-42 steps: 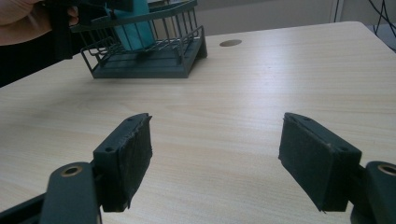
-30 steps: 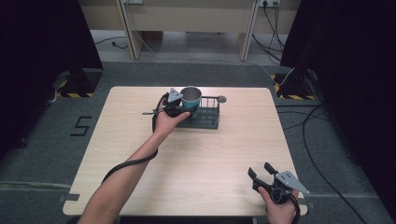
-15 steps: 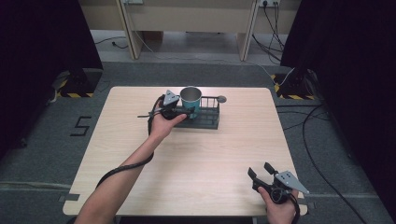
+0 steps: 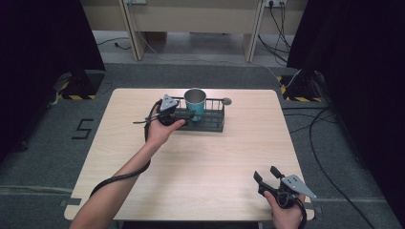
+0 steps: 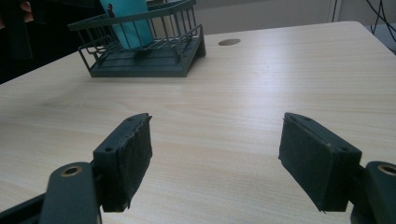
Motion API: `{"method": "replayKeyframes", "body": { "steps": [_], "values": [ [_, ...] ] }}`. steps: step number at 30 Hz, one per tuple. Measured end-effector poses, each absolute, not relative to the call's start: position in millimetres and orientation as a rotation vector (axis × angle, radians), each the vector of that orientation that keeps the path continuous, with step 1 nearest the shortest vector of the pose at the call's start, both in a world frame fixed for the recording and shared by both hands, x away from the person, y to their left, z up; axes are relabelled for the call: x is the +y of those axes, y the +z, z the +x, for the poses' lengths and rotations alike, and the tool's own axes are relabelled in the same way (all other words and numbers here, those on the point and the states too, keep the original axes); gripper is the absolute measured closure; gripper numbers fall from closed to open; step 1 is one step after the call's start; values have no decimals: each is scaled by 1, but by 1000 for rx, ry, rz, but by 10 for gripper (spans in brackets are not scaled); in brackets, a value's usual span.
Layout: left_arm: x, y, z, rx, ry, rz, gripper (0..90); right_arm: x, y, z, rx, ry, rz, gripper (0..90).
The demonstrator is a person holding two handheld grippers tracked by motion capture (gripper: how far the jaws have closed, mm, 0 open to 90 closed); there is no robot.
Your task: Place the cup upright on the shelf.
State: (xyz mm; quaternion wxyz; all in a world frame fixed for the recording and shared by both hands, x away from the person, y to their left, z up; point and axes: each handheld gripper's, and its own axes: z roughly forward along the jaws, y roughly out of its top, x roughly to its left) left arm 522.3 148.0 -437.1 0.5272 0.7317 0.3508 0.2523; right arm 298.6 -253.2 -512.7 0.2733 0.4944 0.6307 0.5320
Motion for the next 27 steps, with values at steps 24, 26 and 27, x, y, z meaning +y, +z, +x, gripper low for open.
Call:
{"method": "replayKeyframes", "body": {
  "steps": [24, 26, 27],
  "values": [
    [217, -445, 456, 818, 606, 1734, 143, -252, -513, 298, 1692, 1419, 1339, 255],
    [226, -449, 449, 829, 609, 1732, 143, -252, -513, 298, 1693, 1418, 1338, 255],
    [230, -451, 445, 836, 609, 1725, 143, -252, -513, 298, 1692, 1417, 1337, 255]
  ]
}}
